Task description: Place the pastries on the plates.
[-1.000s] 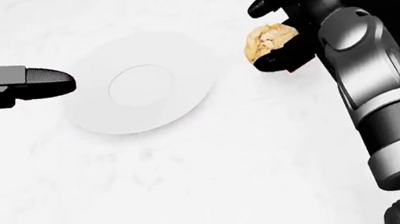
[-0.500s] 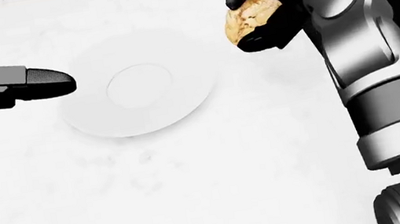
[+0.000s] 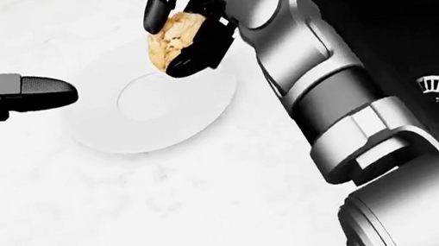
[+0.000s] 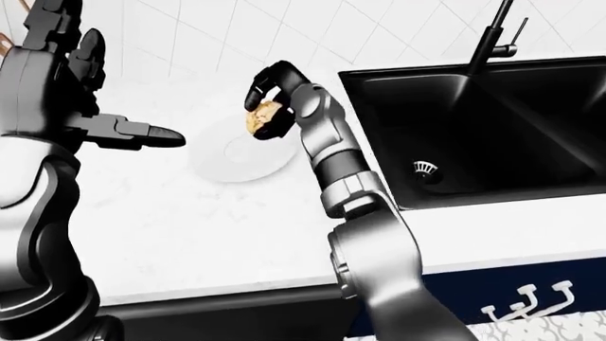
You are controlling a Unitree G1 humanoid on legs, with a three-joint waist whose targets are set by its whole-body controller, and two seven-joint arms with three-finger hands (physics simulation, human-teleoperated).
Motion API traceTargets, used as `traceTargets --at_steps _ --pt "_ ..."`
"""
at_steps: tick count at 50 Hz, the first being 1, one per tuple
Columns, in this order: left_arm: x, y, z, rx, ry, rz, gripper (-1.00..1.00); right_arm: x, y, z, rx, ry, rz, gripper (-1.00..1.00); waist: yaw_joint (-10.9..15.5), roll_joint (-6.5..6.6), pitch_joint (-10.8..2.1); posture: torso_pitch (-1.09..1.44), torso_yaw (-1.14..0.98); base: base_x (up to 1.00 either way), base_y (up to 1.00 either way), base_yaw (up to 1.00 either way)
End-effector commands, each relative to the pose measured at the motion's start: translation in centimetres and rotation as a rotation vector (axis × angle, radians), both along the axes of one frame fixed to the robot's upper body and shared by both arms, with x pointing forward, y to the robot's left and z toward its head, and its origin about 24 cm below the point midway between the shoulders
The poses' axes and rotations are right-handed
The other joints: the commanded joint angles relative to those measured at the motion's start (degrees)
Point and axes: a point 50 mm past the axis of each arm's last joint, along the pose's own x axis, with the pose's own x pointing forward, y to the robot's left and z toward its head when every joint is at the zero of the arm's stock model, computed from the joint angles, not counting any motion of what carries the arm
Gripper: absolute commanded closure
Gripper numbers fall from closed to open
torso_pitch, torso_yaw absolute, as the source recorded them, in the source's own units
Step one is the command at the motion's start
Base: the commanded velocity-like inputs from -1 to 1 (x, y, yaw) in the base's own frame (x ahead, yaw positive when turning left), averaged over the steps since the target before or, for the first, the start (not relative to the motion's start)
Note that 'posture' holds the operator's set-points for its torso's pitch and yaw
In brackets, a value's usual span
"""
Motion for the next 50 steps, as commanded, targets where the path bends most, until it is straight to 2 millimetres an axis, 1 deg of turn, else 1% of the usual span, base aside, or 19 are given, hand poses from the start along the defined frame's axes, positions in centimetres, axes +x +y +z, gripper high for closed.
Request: traceTargets --at_steps 1,8,11,16,21,27,28,31,35,36,37,38,39,40,50 --pt "-0.6 0.0 1.3 0.011 -0.079 0.007 -1.00 -0.4 1.1 2.4 0.016 -0.107 0.045 0.47 -0.09 0.31 -1.76 0.00 0.00 0.00 0.00 0.00" --pt "-0.6 -0.1 1.2 0.015 -0.077 0.007 -1.00 -0.7 3.2 1.2 0.018 -0.096 0.099 0.47 -0.06 0.52 -1.85 0.00 0.00 0.00 0.00 0.00" --pt "-0.5 -0.2 1.0 0.016 -0.073 0.005 -1.00 -0.8 3.5 1.0 0.024 -0.094 0.104 0.47 -0.11 0.61 -1.83 0.00 0.00 0.00 0.00 0.00" --pt "-0.5 -0.1 1.1 0.016 -0.074 0.009 -1.00 -0.7 3.6 0.7 0.025 -0.094 0.095 0.47 -0.06 0.67 -1.89 0.00 0.00 0.00 0.00 0.00" --pt "-0.5 0.0 1.2 0.019 -0.076 0.009 -1.00 -0.8 3.9 0.7 0.031 -0.097 0.095 0.42 -0.10 0.70 -1.90 0.00 0.00 0.00 0.00 0.00" --pt "-0.5 0.0 1.1 0.026 -0.075 0.011 -1.00 -0.7 3.8 0.6 0.042 -0.102 0.086 0.13 -0.09 0.75 -1.94 0.00 0.00 0.00 0.00 0.00" --pt "-0.5 0.0 1.1 0.026 -0.075 0.011 -1.00 -0.7 3.8 0.6 0.042 -0.104 0.083 0.00 -0.09 0.76 -1.95 0.00 0.00 0.00 0.00 0.00" --pt "-0.8 0.1 1.1 0.026 -0.075 0.012 -1.00 -0.8 4.0 0.4 0.052 -0.109 0.090 -0.20 -0.12 0.77 -1.98 0.00 0.00 0.00 0.00 0.00" --pt "-0.8 0.2 0.9 0.027 -0.073 0.015 -1.00 -0.8 4.1 0.4 0.049 -0.110 0.093 -0.30 -0.18 0.80 -1.97 0.00 0.00 0.00 0.00 0.00" --pt "-0.8 0.2 0.9 0.025 -0.073 0.016 -1.00 -0.8 4.1 0.3 0.053 -0.112 0.094 -0.44 -0.17 0.82 -1.97 0.00 0.00 0.00 0.00 0.00" --pt "-0.8 0.2 0.9 0.025 -0.072 0.014 -1.00 -0.8 4.1 0.3 0.054 -0.112 0.093 -0.47 -0.16 0.83 -1.98 0.00 0.00 0.00 0.00 0.00" --pt "-0.8 0.1 0.8 0.025 -0.072 0.014 -1.00 -0.8 4.1 0.3 0.054 -0.112 0.096 -0.58 -0.15 0.83 -1.99 0.00 0.00 0.00 0.00 0.00" --pt "-0.7 0.1 0.8 0.026 -0.071 0.014 -1.00 -0.8 4.1 0.3 0.054 -0.113 0.096 -0.90 -0.15 0.83 -2.00 0.00 0.00 0.00 0.00 0.00" --pt "-0.7 0.1 0.8 0.025 -0.072 0.016 -1.00 -0.8 4.1 0.3 0.052 -0.113 0.097 -1.00 -0.14 0.82 -2.00 0.00 0.00 0.00 0.00 0.00" --pt "-0.6 0.0 0.7 0.027 -0.071 0.016 -1.00 -0.8 3.9 0.9 0.065 -0.128 0.089 -1.00 -0.12 0.75 -2.08 0.00 0.00 0.00 0.00 0.00"
